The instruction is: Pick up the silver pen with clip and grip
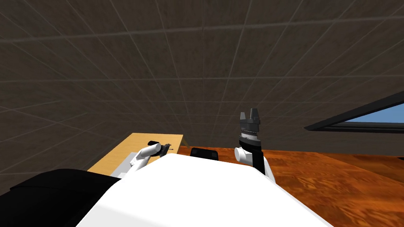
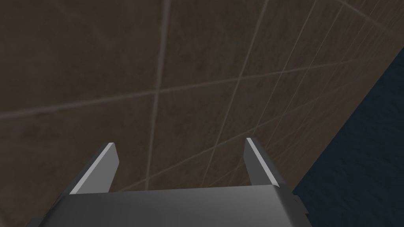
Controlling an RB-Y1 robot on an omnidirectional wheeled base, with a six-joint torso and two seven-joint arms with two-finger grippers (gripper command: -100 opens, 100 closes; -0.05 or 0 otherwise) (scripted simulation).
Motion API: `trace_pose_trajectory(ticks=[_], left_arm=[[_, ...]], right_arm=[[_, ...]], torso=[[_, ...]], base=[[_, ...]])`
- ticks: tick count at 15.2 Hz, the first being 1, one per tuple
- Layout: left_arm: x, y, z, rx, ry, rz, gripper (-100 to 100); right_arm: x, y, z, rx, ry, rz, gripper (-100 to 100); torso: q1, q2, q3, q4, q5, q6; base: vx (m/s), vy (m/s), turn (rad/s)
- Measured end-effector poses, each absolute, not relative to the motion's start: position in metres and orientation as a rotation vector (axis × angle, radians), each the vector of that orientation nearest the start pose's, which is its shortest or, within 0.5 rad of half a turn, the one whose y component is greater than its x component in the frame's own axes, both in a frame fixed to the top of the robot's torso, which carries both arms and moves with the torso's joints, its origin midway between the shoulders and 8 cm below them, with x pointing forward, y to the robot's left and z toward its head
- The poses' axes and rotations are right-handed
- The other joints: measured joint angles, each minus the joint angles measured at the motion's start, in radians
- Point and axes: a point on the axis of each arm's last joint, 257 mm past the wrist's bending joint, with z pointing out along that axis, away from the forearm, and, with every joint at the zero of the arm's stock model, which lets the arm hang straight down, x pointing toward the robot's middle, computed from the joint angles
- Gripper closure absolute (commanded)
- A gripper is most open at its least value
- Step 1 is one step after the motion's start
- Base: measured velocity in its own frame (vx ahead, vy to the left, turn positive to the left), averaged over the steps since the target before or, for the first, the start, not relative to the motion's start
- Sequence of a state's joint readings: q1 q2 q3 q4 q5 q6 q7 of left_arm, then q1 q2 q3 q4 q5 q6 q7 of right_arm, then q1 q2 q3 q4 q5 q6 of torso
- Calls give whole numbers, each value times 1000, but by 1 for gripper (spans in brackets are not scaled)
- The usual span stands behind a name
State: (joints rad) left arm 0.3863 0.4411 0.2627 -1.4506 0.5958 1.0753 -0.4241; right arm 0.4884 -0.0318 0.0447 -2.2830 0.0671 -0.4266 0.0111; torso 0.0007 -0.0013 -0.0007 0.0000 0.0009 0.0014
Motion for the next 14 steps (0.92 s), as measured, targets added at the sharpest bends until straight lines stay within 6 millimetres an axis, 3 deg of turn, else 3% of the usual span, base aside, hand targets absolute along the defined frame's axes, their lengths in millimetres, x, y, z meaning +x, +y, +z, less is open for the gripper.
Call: trace_pose_trajectory(ticks=[14], left_arm=[[149, 505, -525, -2365, 2079, 39, -100]], right_arm=[[360, -255, 14, 641, 723, 1283, 0]], torso=[[-1, 0, 0, 0, 0, 0]], base=[[-23, -13, -80]])
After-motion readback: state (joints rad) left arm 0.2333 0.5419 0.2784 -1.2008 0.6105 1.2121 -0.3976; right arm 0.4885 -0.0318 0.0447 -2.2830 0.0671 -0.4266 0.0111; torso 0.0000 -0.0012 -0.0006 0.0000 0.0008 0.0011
